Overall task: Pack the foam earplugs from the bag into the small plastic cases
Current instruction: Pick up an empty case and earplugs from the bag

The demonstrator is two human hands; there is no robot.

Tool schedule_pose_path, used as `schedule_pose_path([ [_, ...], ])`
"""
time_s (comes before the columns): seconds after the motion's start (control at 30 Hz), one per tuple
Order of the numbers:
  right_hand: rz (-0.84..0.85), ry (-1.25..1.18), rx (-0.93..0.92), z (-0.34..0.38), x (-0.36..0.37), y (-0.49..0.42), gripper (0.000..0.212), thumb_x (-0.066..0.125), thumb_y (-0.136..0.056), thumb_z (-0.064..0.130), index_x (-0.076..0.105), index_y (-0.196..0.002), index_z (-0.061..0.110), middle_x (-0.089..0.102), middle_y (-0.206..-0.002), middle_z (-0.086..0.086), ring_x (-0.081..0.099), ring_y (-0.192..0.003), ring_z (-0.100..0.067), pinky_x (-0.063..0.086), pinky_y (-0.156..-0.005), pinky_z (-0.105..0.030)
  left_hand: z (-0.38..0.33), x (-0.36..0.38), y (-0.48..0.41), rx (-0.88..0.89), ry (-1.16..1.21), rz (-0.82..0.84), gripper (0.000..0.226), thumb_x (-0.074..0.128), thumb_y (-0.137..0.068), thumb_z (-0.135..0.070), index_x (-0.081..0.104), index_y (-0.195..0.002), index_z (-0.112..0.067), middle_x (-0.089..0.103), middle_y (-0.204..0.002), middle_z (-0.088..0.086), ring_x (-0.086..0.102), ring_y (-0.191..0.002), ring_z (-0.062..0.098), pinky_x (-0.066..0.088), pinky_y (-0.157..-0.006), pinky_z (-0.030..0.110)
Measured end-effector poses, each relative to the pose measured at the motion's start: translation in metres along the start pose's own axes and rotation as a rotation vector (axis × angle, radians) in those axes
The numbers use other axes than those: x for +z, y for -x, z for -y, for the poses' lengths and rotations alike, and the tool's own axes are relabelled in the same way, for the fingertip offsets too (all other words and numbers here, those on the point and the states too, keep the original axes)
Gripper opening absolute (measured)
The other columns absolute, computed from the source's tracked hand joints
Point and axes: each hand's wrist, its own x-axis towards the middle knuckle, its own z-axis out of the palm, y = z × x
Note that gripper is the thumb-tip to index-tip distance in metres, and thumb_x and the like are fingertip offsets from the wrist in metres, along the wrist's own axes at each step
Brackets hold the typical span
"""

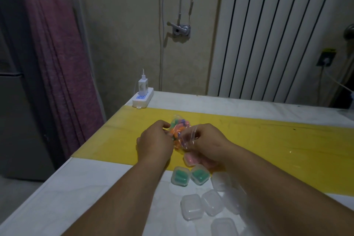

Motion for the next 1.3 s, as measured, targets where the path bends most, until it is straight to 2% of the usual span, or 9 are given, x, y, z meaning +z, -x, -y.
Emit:
schedule_pose_path([
  [0.13,-0.007,0.081,-0.019,0.006,0.005,0.001,0.02,0.077,-0.078,0.016,0.078,-0.096,0.024,0.074,-0.1,0.003,0.067,-0.094,-0.015,0.054,-0.088,-0.031,-0.001,-0.001,0.001,-0.004,0.0,0.018,0.021,0.061,-0.09,-0.023,0.063,-0.108,-0.033,0.065,-0.087,-0.011,0.06,-0.09,0.018,0.049,-0.088,0.039],
  [0.27,-0.022,0.184,-0.021,0.009,0.01,-0.003,0.011,0.076,-0.076,0.019,0.076,-0.078,0.03,0.074,-0.087,0.005,0.066,-0.085,-0.013,0.054,-0.078,-0.027,-0.002,-0.002,0.002,-0.009,-0.006,0.03,0.023,0.06,-0.089,-0.023,0.063,-0.109,-0.033,0.064,-0.084,-0.012,0.061,-0.09,0.018,0.049,-0.088,0.04],
  [0.4,-0.078,0.032,0.0,0.007,0.012,-0.005,0.009,0.07,-0.078,0.015,0.075,-0.073,0.021,0.074,-0.083,0.001,0.068,-0.084,-0.017,0.057,-0.077,-0.032,-0.003,-0.002,0.002,-0.014,-0.003,0.031,0.023,0.059,-0.089,-0.023,0.063,-0.11,-0.033,0.068,-0.089,-0.01,0.06,-0.091,0.02,0.048,-0.086,0.038],
  [0.5,-0.183,-0.118,0.016,0.007,0.011,-0.005,0.009,0.071,-0.081,0.013,0.071,-0.073,0.019,0.069,-0.077,0.005,0.062,-0.076,-0.01,0.05,-0.065,-0.021,-0.003,-0.003,0.003,-0.002,-0.007,0.033,0.023,0.058,-0.09,-0.025,0.063,-0.111,-0.033,0.069,-0.094,-0.006,0.059,-0.091,0.02,0.047,-0.086,0.038],
  [0.83,-0.217,-0.246,-0.012,0.01,0.006,-0.002,0.022,0.075,-0.073,0.002,0.068,-0.07,0.022,0.071,-0.076,0.0,0.069,-0.079,-0.02,0.06,-0.072,-0.037,-0.004,-0.001,0.003,-0.013,-0.025,0.033,0.027,0.054,-0.089,-0.024,0.063,-0.113,-0.033,0.07,-0.098,-0.004,0.06,-0.094,0.022,0.047,-0.088,0.039],
  [1.0,-0.137,-0.153,0.094,0.013,0.002,-0.004,0.028,0.062,-0.076,-0.002,0.067,-0.065,0.023,0.062,-0.063,0.005,0.055,-0.062,-0.013,0.041,-0.053,-0.022,-0.005,-0.002,0.005,-0.005,-0.039,0.019,0.027,0.054,-0.09,-0.023,0.063,-0.114,-0.032,0.069,-0.104,-0.002,0.059,-0.095,0.022,0.046,-0.088,0.037],
  [1.07,-0.089,-0.182,0.1,0.014,0.0,-0.003,0.029,0.062,-0.075,-0.004,0.069,-0.061,0.02,0.063,-0.06,0.002,0.055,-0.061,-0.016,0.044,-0.056,-0.023,-0.005,-0.002,0.005,-0.004,-0.035,0.021,0.027,0.054,-0.09,-0.023,0.063,-0.114,-0.032,0.069,-0.102,-0.003,0.059,-0.094,0.022,0.045,-0.087,0.037],
  [1.17,-0.087,-0.087,0.047,0.01,0.0,-0.005,0.02,0.071,-0.078,0.009,0.07,-0.064,0.022,0.073,-0.08,-0.003,0.066,-0.076,-0.019,0.055,-0.073,-0.033,-0.005,-0.003,0.005,-0.003,-0.023,0.025,0.028,0.054,-0.089,-0.023,0.063,-0.114,-0.031,0.069,-0.1,-0.003,0.059,-0.092,0.021,0.046,-0.088,0.038],
  [1.3,-0.122,0.059,-0.046,0.007,0.007,-0.008,0.026,0.071,-0.076,0.012,0.064,-0.062,0.032,0.075,-0.091,-0.001,0.067,-0.09,-0.019,0.055,-0.087,-0.037,-0.005,-0.002,0.005,-0.002,-0.017,0.026,0.029,0.054,-0.088,-0.022,0.063,-0.113,-0.032,0.069,-0.099,-0.002,0.06,-0.093,0.023,0.046,-0.089,0.039],
])
